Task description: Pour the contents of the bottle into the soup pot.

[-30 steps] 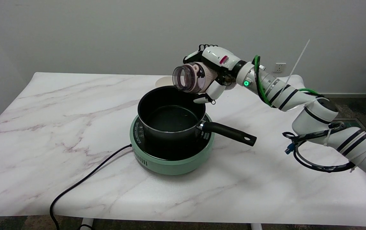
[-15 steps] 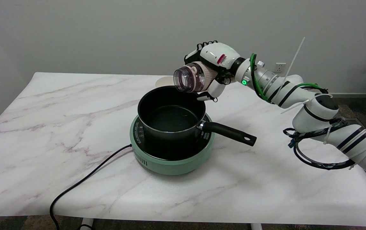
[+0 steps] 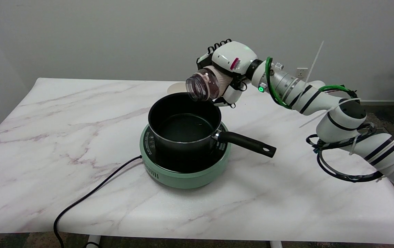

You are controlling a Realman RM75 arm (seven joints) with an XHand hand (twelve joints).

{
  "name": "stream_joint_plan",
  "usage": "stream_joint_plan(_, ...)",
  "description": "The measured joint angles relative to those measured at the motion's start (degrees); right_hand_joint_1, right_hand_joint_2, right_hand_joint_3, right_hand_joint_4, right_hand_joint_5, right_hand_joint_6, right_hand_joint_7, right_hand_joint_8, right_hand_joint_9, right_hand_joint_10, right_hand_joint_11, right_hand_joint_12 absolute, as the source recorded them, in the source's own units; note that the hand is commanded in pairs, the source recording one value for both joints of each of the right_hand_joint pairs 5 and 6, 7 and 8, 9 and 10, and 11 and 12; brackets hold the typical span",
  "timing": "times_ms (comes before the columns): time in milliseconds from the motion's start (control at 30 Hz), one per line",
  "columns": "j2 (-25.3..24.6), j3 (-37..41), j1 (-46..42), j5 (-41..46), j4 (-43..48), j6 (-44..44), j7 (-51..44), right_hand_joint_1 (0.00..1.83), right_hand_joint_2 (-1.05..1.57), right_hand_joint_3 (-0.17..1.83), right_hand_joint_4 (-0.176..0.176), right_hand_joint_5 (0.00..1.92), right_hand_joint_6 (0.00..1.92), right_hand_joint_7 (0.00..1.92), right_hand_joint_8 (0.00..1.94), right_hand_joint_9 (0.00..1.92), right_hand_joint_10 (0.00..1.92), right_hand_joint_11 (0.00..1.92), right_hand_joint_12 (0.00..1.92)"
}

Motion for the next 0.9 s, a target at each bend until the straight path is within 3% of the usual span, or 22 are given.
stream_joint_plan(500, 0.67, 1.29, -1.22, -9.51, 4.34, 0.57, 0.18, 1.41, 1.29, 0.63, 0.000, 1.92, 1.92, 1.92, 1.92, 1.37, 1.37, 1.25, 1.25)
stream_joint_plan(900, 1.59, 1.63, -0.55, -15.86, 6.76, 1.89, 0.74, 1.42, 1.25, 0.68, 0.000, 1.92, 1.92, 1.92, 1.92, 1.34, 1.34, 1.24, 1.24)
